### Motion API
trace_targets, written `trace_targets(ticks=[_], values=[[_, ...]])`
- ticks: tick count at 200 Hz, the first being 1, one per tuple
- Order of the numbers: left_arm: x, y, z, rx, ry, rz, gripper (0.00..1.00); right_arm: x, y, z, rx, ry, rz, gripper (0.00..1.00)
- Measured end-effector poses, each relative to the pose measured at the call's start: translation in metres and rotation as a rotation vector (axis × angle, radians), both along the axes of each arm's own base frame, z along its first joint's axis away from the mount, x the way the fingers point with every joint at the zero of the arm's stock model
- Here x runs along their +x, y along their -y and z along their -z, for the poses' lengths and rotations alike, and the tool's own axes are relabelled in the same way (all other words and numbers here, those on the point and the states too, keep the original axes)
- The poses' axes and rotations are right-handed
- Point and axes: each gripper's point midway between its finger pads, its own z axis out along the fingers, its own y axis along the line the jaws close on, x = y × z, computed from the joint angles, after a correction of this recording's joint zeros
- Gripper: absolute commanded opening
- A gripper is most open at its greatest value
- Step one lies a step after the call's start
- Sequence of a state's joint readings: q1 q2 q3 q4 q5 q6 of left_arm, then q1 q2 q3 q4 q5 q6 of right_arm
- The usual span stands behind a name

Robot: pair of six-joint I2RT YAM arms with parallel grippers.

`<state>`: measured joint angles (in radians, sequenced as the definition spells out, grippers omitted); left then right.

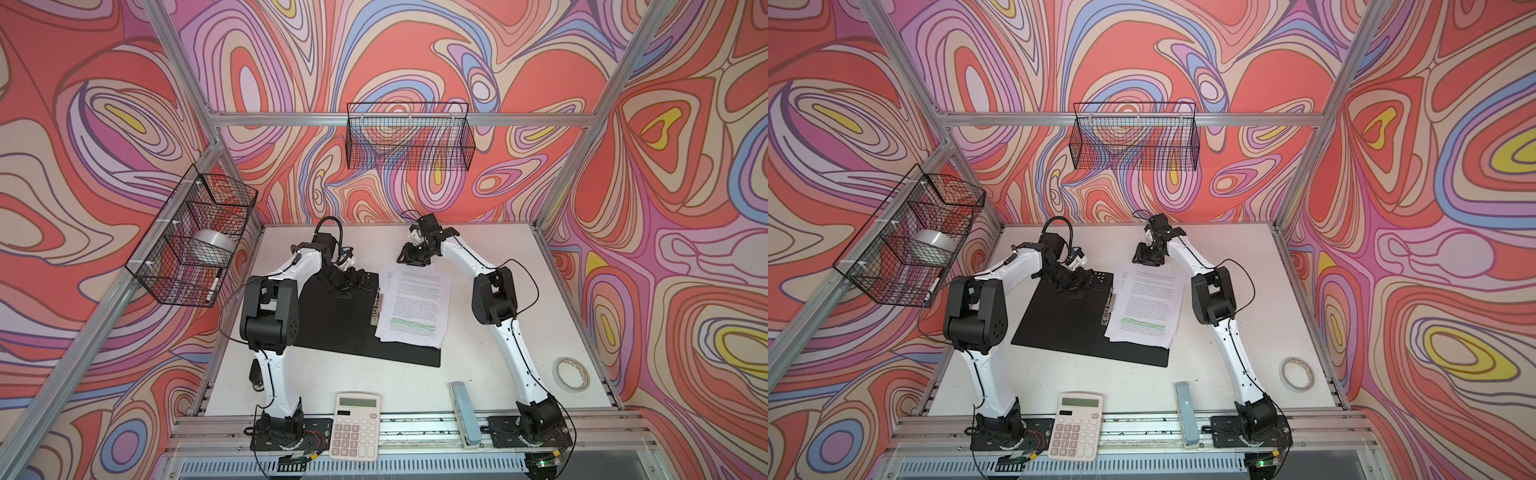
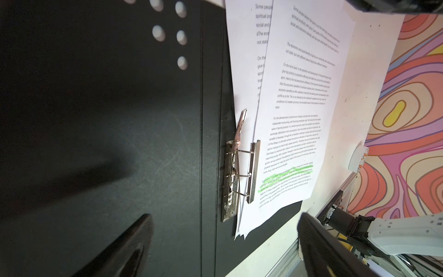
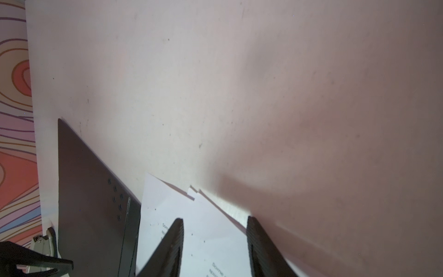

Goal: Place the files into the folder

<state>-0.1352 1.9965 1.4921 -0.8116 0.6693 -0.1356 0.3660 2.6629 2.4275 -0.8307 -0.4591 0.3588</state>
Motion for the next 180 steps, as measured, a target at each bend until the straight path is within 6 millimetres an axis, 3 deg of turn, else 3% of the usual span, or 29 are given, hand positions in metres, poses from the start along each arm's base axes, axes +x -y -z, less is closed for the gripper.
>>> trace_targets(ticks=[140,161,180], values=[[0.0,0.0,0.0,-0.001,-0.012,-0.018,0.94,-0.031,-0.001,-0.003,-0.025,-0.101,-0.024,0.45],[0.001,-0.001,0.0,0.007,-0.008,-0.018,0.94,-0.034,0.002,-0.018,-0.036,-0.084,-0.001,0.46],[0.001,-0.002,-0.004,0.014,0.008,-0.016,0.94,-0.041,0.012,-0.048,-0.053,-0.044,0.042,0.46]])
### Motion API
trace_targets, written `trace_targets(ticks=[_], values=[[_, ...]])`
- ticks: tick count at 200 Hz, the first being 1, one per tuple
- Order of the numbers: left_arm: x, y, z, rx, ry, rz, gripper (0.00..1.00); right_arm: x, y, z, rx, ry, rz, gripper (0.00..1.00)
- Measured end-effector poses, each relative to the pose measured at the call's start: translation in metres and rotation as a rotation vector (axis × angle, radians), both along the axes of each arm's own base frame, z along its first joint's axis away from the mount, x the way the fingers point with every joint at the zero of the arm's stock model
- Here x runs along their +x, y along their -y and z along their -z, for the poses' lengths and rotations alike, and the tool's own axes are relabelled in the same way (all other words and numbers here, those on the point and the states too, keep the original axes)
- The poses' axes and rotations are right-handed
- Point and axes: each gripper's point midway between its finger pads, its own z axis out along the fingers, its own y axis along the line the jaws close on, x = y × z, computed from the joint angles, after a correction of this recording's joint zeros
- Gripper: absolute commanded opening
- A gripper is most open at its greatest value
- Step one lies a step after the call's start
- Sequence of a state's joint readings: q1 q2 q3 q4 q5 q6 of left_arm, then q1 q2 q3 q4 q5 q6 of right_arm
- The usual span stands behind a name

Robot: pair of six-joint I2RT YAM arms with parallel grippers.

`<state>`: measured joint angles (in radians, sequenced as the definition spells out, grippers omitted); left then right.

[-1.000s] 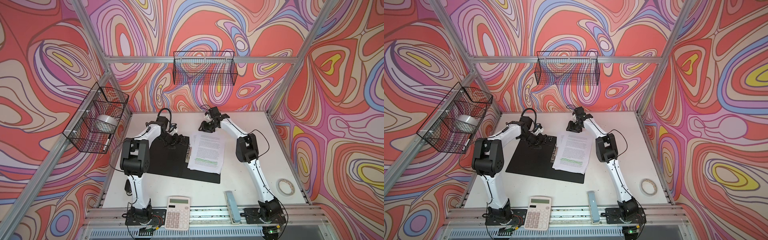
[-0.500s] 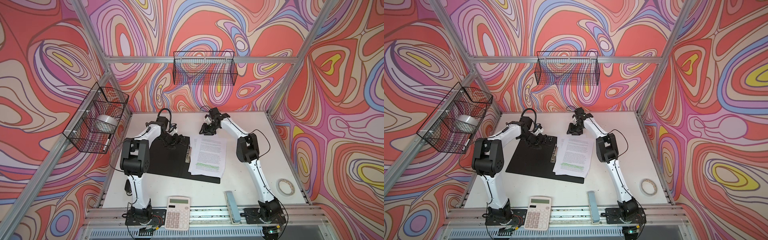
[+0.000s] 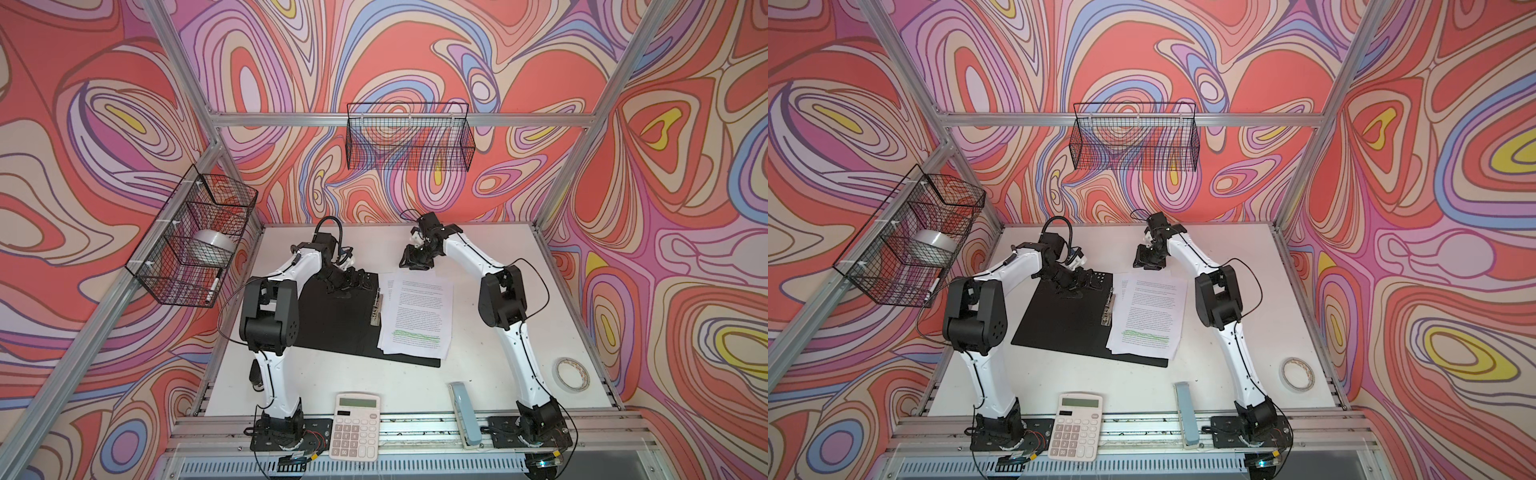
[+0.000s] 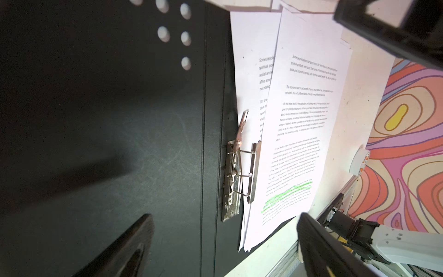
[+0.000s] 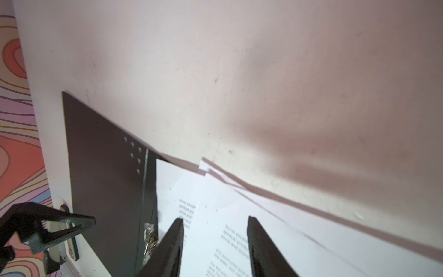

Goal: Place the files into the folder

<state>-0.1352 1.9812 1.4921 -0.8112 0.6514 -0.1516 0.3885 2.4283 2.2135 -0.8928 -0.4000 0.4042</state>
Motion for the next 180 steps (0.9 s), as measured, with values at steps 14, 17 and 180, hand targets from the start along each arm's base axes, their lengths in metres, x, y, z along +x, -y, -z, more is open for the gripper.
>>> trace_targets(ticks=[14,17,180], values=[[0.0,0.0,-0.004,-0.001,0.012,0.001,0.94,-0.011,0.013,-0.033,-0.012,0.047,0.041,0.46],[0.0,0.0,-0.005,-0.004,0.013,0.001,0.94,-0.014,0.016,-0.041,-0.013,0.058,0.052,0.46],[-0.013,0.042,-0.013,-0.026,0.033,0.116,0.93,-0.196,0.12,0.016,0.094,-0.079,0.444,0.47]])
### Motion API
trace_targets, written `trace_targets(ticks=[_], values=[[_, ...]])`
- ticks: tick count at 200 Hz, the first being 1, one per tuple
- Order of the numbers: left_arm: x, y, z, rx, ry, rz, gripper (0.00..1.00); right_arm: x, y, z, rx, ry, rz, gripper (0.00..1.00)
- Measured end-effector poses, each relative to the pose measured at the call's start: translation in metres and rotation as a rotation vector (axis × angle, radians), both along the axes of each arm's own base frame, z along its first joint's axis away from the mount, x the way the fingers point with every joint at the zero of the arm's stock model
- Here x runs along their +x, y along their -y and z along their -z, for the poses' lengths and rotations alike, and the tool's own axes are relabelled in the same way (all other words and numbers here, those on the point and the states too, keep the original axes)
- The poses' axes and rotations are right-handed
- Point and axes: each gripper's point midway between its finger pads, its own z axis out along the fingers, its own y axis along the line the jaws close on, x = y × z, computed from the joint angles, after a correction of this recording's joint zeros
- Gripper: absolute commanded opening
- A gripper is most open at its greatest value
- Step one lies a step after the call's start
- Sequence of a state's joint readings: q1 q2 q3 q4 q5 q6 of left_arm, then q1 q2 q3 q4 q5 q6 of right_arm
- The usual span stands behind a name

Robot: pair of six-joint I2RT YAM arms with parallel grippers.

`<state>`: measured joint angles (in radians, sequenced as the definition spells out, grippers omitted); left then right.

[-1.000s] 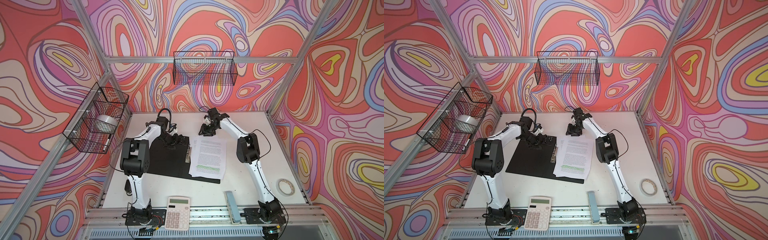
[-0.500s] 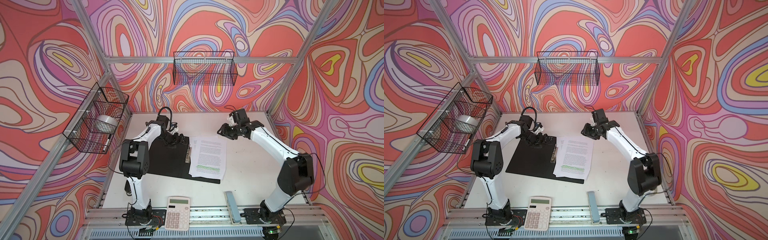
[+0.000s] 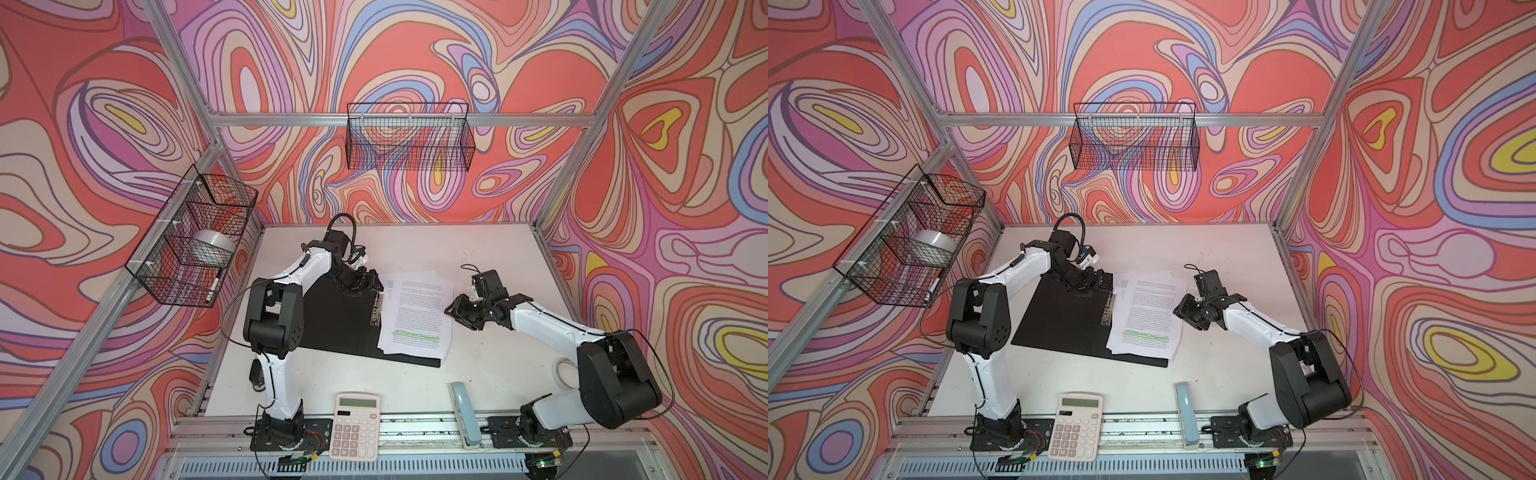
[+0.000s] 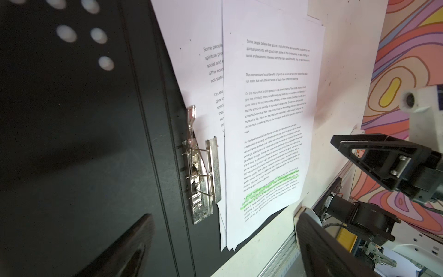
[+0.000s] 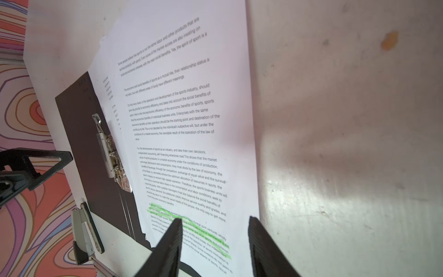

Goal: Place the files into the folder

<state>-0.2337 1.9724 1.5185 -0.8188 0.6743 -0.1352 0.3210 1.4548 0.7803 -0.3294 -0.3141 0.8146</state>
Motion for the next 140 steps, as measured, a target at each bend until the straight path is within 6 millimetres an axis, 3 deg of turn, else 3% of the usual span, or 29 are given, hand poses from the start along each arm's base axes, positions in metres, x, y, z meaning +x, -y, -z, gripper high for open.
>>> trace_targets(ticks=[35,93,140], values=[[-0.014,0.005,0.013,0.012,-0.038,0.014,0.93,0.0,0.0,0.009,0.029,0.009,0.037,0.47],[-0.017,0.007,0.018,0.02,-0.055,0.011,0.93,0.014,-0.009,0.027,0.033,-0.025,0.016,0.47],[-0.017,0.007,0.026,0.025,-0.079,0.007,0.93,0.031,-0.016,0.024,0.015,-0.021,-0.033,0.47]])
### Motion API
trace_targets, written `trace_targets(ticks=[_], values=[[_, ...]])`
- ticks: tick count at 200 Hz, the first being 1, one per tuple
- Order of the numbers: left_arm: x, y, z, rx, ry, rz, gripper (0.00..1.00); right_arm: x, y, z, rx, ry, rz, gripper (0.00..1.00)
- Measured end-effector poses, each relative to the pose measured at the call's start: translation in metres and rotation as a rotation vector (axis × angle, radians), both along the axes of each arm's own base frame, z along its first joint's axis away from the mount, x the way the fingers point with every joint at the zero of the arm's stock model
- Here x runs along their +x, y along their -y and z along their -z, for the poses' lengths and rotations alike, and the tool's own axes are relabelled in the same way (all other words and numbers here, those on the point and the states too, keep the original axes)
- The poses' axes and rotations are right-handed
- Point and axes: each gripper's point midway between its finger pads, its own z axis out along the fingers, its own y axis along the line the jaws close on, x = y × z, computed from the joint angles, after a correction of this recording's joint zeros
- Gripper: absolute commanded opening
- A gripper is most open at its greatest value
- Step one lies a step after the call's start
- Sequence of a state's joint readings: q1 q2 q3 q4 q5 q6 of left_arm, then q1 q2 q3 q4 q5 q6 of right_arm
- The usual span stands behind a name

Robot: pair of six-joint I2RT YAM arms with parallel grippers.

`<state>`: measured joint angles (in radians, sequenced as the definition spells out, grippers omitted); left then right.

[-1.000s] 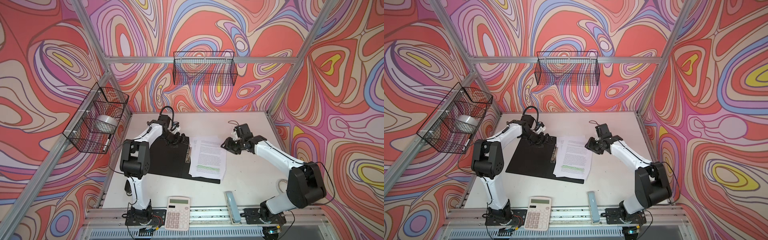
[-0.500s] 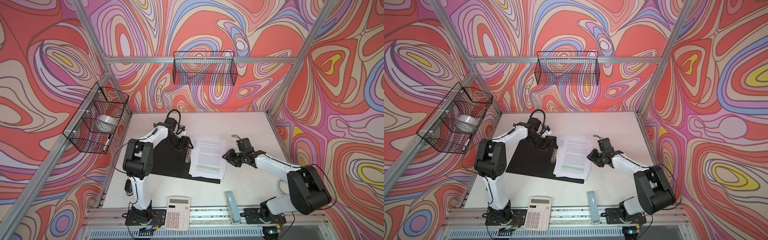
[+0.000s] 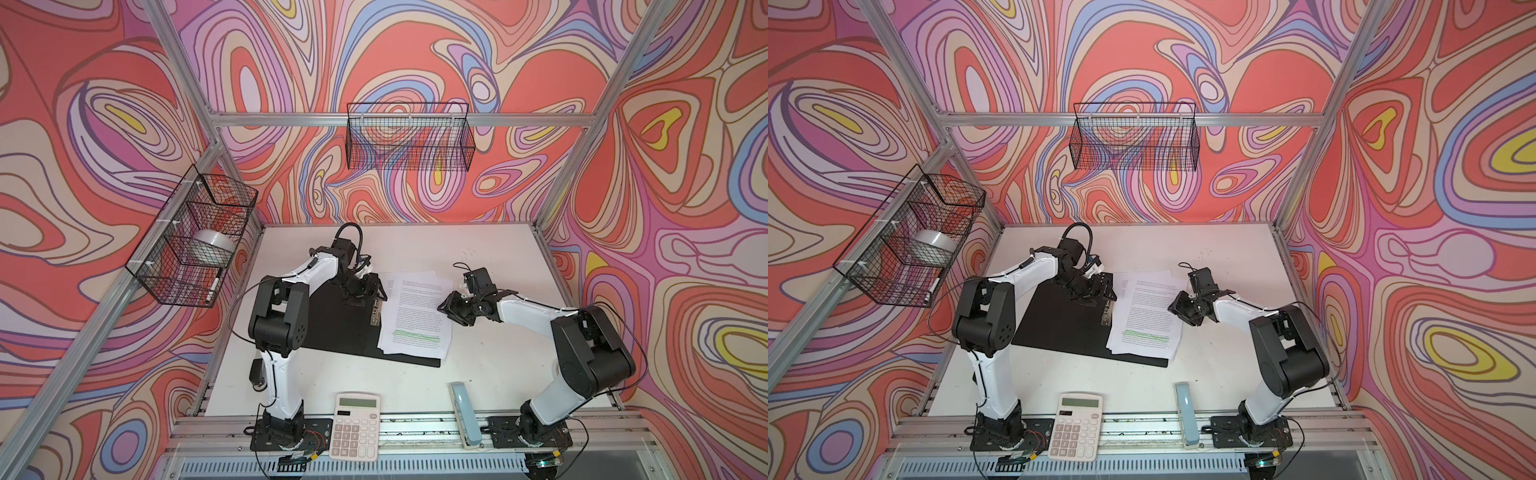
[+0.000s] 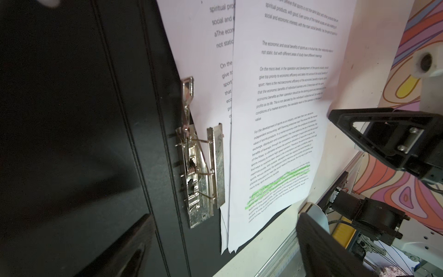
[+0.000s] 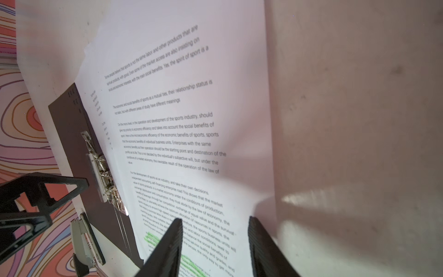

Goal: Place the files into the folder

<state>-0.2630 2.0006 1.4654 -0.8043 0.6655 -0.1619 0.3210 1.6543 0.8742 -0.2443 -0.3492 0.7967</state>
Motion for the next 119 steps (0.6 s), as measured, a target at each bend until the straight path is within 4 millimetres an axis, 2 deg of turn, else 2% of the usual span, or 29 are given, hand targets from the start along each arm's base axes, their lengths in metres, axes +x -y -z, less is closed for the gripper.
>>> trace_targets(ticks=[57,97,119], values=[[0.0,0.0,0.003,0.002,-0.006,0.0,0.93,0.007,-0.002,-0.009,-0.098,0.007,-0.051,0.47],[0.002,-0.001,0.001,0.008,0.003,0.0,0.93,-0.007,0.016,-0.021,-0.162,0.028,-0.003,0.48],[0.003,-0.001,0.001,0.01,0.007,0.001,0.93,-0.016,0.022,-0.015,-0.173,0.013,0.015,0.48]])
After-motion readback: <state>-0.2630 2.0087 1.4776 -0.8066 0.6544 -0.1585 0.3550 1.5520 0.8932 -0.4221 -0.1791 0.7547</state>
